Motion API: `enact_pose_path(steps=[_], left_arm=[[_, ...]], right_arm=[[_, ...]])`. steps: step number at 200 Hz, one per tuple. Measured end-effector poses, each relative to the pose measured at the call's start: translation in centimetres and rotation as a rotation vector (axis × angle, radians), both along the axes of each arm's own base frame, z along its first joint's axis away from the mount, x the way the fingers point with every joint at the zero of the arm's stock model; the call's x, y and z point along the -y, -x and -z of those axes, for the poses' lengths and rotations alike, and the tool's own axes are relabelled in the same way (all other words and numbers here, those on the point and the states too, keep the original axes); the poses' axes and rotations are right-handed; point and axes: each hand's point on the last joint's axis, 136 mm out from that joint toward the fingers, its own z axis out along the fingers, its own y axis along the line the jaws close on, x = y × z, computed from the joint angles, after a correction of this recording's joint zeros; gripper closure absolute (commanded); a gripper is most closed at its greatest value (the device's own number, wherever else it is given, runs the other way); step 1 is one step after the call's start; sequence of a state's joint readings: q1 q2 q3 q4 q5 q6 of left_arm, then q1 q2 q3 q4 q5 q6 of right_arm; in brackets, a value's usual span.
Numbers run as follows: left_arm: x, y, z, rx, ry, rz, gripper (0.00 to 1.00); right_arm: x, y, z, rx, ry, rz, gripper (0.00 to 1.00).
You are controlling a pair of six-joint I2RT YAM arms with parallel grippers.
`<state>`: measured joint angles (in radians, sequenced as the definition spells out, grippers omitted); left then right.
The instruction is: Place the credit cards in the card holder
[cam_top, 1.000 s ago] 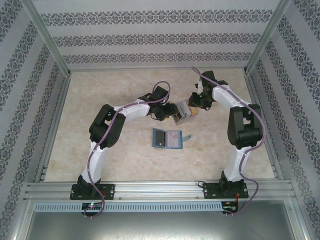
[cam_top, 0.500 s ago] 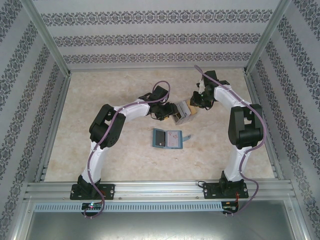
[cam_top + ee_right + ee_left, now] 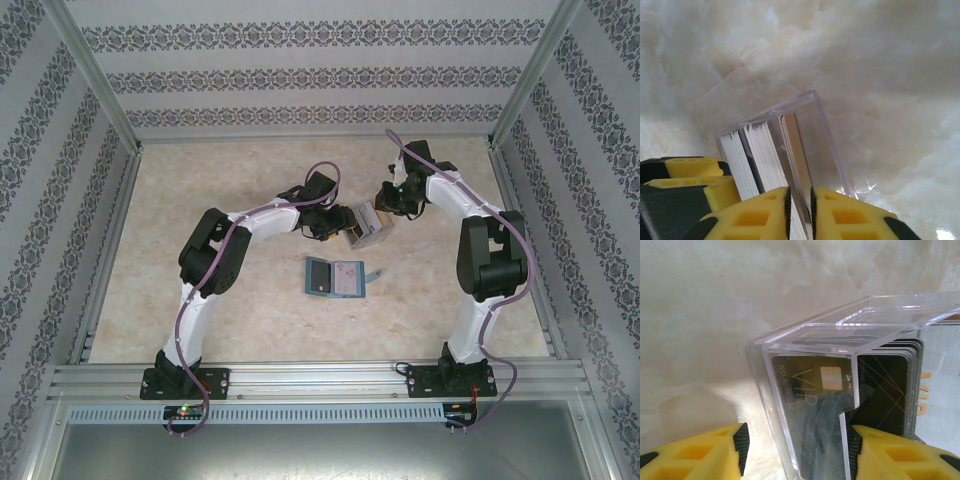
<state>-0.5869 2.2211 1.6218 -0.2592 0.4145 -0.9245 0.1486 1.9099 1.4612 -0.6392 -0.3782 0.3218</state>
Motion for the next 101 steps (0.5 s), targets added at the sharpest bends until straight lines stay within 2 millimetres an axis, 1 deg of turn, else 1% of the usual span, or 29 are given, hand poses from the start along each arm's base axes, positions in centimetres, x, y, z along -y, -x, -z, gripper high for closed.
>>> enact_pose_path(steps=[35,81,101], left_arm=[[0.0,0.0,0.0,0.000,0.000,0.000,0.44],[0.0,0.0,-0.1,0.001,0.001,0.000,0.44],[0.0,0.0,-0.1,0.001,0.001,0.000,0.44]], right_arm=[[-0.6,0.2,0.0,-0.011,-0.027,-0.009,0.73],[-1.7,0.1,1.3,-0.045,-0.041,-0.027,0.68],[-1.9,-0.2,1.3,-0.046,-0.050,-0.030,0.67]])
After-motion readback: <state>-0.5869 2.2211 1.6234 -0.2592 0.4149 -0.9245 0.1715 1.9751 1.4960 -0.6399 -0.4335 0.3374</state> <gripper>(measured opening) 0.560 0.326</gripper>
